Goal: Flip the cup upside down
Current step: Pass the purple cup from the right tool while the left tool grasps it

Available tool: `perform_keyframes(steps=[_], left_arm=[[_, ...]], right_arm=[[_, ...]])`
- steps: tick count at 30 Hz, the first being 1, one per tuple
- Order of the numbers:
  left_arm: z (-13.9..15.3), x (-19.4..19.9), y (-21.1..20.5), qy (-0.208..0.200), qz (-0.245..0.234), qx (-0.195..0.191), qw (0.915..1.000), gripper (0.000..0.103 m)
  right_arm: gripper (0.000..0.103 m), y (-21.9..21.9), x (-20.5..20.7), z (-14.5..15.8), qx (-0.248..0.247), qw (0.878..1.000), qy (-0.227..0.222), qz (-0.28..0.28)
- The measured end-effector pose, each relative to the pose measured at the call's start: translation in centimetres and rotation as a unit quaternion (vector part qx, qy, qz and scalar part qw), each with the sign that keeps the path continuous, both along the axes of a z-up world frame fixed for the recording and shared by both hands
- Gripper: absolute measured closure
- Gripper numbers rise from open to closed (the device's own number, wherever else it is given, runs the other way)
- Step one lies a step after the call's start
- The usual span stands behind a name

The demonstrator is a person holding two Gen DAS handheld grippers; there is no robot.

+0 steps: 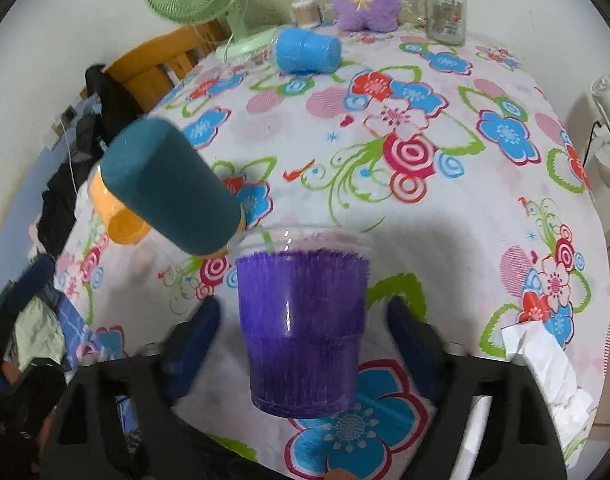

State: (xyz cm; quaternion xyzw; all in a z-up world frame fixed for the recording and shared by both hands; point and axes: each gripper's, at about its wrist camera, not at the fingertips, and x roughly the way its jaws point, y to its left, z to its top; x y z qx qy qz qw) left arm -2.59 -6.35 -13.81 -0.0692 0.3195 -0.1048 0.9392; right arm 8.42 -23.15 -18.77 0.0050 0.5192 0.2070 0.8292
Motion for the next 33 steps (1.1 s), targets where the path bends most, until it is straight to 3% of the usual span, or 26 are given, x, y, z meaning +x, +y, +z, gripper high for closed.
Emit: perform_keyframes(steps=[8, 13, 20, 25, 29, 33], left_arm=[[-0.2, 1.4, -3.7, 0.002, -0.03, 0.002, 0.9995, 0.0], [-1.7, 3.4, -7.5, 0.022, -0.057, 0.019, 0.9979, 0.0], [-5.3, 5.5, -10.7, 0.062, -0.068, 0.053, 0.9943, 0.0], [-6.4, 6.1, -10.8, 0.075, -0.062, 0.052, 0.9939, 0.008], [-6.8, 6.4, -11.0, 0.081, -0.072, 0.065, 0.992, 0.026], [-6.5, 5.8, -10.7, 0.074, -0.073, 0.066, 0.9924, 0.03]], right_arm=[[0.007, -6.9, -1.0, 3.2, 0.008, 0.997, -0.053, -0.06], [0.007, -12.1, -2.0, 2.7, 0.017, 0.992, -0.055, -0.108], [0.007, -15.2, -2.2, 1.2, 0.036, 0.99, -0.044, -0.132], [0.007, -15.5, -2.0, 0.6, 0.04, 0.99, -0.041, -0.126], [0.007, -15.5, -1.6, 0.5, 0.049, 0.99, -0.041, -0.127], [0.007, -14.9, -1.5, 0.6, 0.053, 0.99, -0.043, -0.119]])
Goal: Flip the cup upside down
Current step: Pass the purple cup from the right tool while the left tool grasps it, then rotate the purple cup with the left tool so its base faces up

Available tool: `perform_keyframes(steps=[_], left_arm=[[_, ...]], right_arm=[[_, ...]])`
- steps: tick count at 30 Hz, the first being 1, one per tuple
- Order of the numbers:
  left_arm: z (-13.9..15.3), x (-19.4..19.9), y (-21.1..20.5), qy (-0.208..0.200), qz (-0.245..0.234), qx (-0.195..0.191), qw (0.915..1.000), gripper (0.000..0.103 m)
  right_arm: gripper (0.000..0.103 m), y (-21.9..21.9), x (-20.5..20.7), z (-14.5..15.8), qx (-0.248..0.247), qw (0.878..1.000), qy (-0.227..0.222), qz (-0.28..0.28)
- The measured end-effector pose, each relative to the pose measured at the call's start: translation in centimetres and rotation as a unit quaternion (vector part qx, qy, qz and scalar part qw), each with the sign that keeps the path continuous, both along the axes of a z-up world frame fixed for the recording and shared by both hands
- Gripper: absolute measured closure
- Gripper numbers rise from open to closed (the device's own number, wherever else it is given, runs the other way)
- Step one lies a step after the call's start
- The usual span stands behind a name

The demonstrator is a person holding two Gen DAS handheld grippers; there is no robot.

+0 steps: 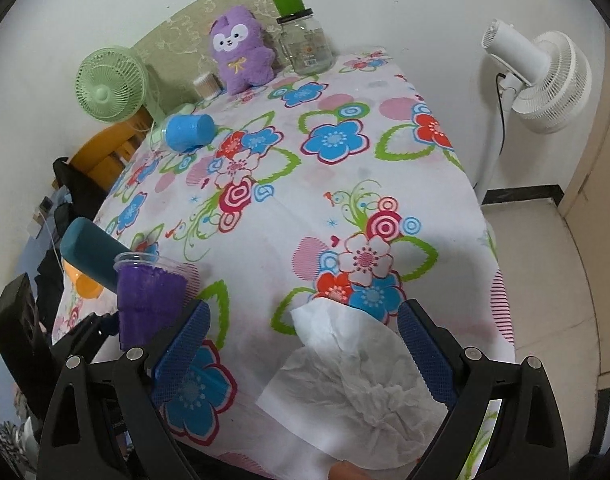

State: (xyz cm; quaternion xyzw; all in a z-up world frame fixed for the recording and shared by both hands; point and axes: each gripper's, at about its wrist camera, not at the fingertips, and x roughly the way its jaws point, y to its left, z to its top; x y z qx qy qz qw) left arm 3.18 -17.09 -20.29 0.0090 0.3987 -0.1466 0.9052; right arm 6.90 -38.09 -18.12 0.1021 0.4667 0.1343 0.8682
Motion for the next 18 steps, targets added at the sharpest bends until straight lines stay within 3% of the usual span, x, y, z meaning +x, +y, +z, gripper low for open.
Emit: perform_keyframes(steps=[8, 10, 18], left_arm=[[3.0, -0.6, 1.6, -0.039, 0.011, -0.005, 0.9992, 0.039], [3.7, -0.6, 1.9, -0.048, 0.014, -0.005, 0.9987, 0.046], [4.3, -0.2, 2.4, -0.049, 0.018, -0.01, 0.9986, 0.046]], right_arm=[[0.007, 1.6, 0.2, 0.8, 0.003, 1.0, -0.012, 0.02], [0.007, 1.8, 0.1, 1.0, 0.003, 1.0, -0.015, 0.024], [0.007, 2.1, -0.1, 1.3, 0.001, 0.999, -0.018, 0.028]])
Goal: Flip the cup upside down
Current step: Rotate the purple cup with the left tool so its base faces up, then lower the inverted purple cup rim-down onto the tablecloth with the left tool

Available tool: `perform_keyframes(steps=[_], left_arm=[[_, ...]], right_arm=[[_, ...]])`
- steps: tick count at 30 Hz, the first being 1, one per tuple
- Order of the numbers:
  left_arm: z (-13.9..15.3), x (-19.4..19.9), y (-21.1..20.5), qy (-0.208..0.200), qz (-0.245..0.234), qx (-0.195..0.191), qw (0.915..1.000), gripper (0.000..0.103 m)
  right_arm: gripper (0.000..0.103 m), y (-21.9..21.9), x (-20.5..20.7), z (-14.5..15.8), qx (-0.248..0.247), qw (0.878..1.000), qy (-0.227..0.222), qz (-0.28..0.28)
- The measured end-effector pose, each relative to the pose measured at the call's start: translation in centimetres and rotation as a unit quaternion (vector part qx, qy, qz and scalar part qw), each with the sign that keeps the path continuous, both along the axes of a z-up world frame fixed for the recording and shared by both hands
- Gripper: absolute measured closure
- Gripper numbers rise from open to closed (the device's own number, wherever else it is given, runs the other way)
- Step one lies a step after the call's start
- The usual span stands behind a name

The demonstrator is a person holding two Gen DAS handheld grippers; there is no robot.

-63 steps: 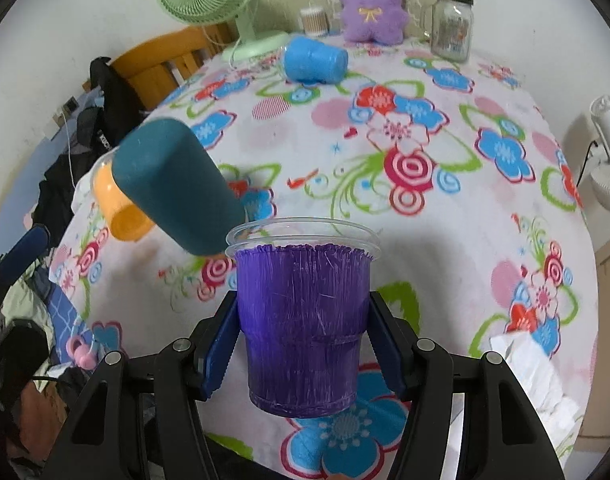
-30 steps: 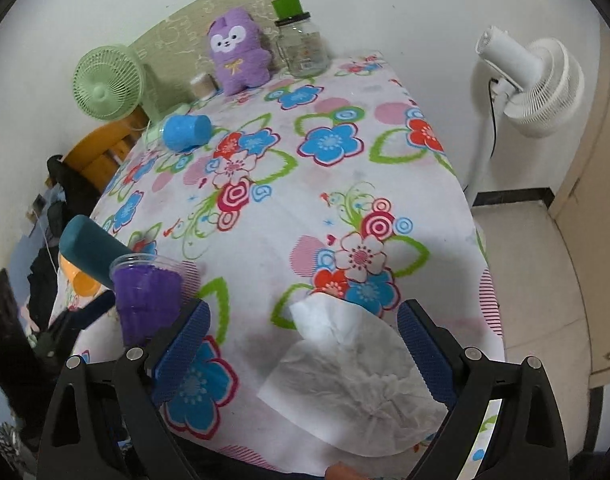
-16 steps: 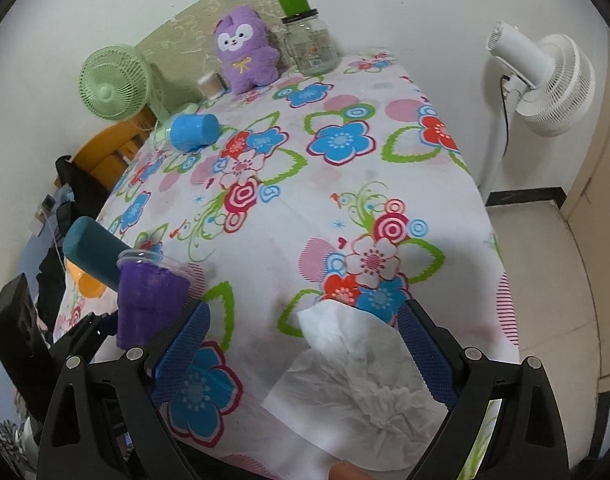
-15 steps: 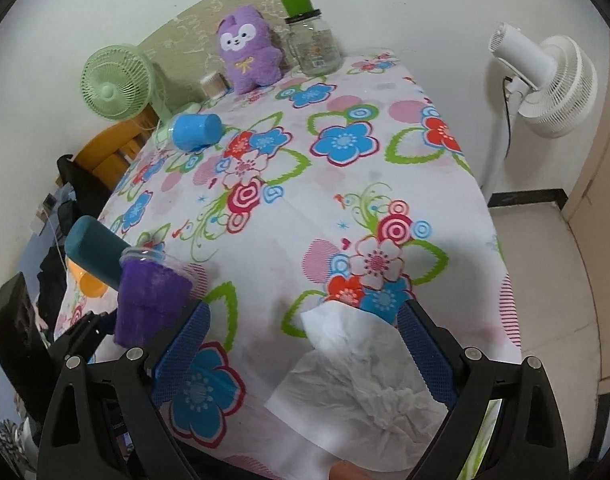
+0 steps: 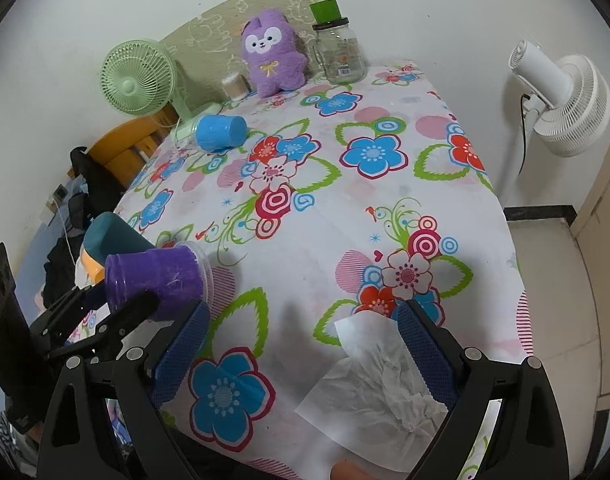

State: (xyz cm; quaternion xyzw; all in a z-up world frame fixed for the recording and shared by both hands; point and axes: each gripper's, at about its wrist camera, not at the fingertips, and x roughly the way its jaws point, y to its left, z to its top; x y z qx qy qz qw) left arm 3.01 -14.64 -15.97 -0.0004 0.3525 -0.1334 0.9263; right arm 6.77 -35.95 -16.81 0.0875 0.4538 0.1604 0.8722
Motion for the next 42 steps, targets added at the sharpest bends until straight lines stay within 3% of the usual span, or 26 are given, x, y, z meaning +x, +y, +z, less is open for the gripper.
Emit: perform_keyframes(steps=[9, 12, 15, 19, 24, 34, 39, 42], left_arm=[[2.8, -0.2, 0.3, -0.021, 0.004, -0.002, 0.9998, 0.046], [3.3, 0.4, 0.5, 0.011, 0.019, 0.01, 0.9997, 0.046], [3.5, 0.7, 1.4, 0.04, 0.019, -0.014, 0.9989, 0.046], [3.7, 0.6, 1.5, 0.04, 0.022, -0.003, 0.9989, 0.046], [3.0, 1.1, 0.8, 0.07, 0.014, 0.016, 0.9973, 0.046], [3.2, 1.5, 0.1, 0.071, 0.003, 0.024, 0.9972, 0.045], [3.2, 1.7, 0.0, 0.069, 0.004, 0.024, 0.9973, 0.032], [3.2, 1.9, 0.0, 0.067, 0.005, 0.022, 0.9975, 0.031]], right_arm=[[0.007, -0.2, -0.1, 0.3, 0.0, 1.0, -0.004, -0.001], [0.007, -0.2, -0.2, 0.4, 0.001, 1.0, -0.006, 0.0], [0.007, -0.2, -0.2, 0.3, 0.003, 1.0, -0.006, 0.002], [0.007, -0.2, -0.2, 0.2, 0.003, 1.0, -0.003, 0.003], [0.007, 0.3, -0.4, 0.5, 0.003, 1.0, -0.007, 0.007], [0.007, 0.2, -0.5, 0.4, 0.001, 1.0, -0.006, 0.005], [0.007, 0.2, -0.4, 0.4, 0.0, 1.0, -0.006, 0.004], [0.007, 0.2, -0.4, 0.2, -0.001, 1.0, -0.005, 0.005]])
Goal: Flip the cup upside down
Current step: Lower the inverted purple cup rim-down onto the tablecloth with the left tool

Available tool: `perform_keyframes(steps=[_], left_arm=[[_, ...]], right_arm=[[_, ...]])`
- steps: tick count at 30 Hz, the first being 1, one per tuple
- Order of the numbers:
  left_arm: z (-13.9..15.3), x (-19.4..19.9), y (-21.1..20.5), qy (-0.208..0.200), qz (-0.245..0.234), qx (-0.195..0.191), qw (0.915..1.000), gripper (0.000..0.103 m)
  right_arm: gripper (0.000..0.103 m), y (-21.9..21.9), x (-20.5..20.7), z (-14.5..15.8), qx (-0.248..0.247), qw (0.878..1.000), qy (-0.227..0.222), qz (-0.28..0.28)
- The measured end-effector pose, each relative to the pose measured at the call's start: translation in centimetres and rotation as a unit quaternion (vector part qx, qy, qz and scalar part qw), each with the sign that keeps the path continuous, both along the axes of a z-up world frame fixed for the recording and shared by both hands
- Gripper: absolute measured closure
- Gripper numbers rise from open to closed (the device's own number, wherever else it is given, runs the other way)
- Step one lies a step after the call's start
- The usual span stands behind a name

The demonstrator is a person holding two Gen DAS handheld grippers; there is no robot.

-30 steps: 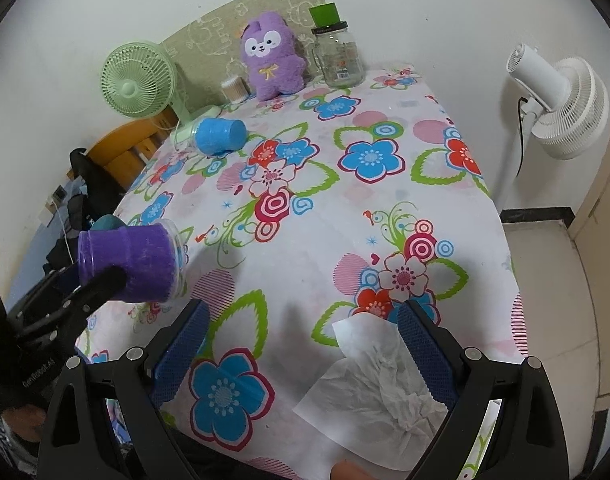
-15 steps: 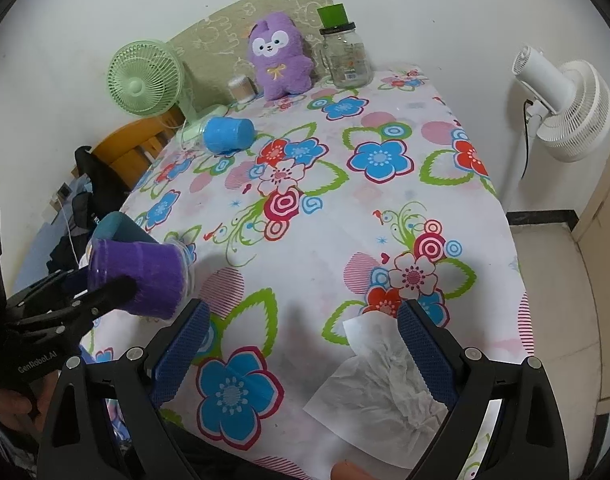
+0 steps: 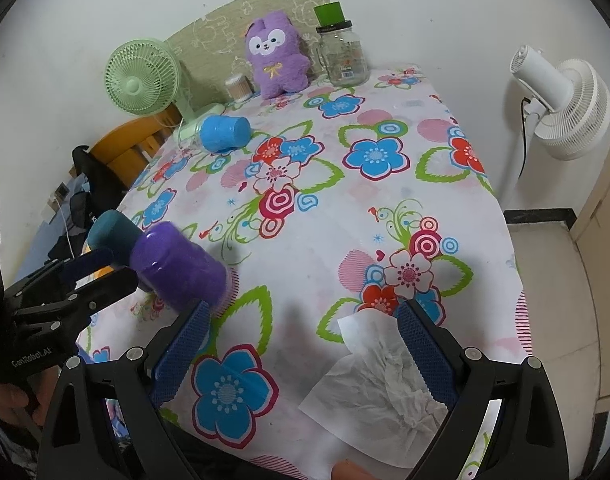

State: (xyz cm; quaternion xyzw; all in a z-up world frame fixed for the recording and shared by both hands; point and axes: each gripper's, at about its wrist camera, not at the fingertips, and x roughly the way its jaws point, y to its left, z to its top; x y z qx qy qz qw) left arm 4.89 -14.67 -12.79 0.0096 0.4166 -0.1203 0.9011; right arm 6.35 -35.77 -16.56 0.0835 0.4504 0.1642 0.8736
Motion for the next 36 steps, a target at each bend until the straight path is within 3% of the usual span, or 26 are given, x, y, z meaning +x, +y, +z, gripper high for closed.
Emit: perform_keyframes(steps=[36], left_arm=[[0.8, -0.2, 2.5, -0.01, 0.021, -0.016, 0.9996, 0.029]], right_arm=[[0.007, 3.8, 1.2, 1.0, -0.023, 0.999, -0.004, 0.029]])
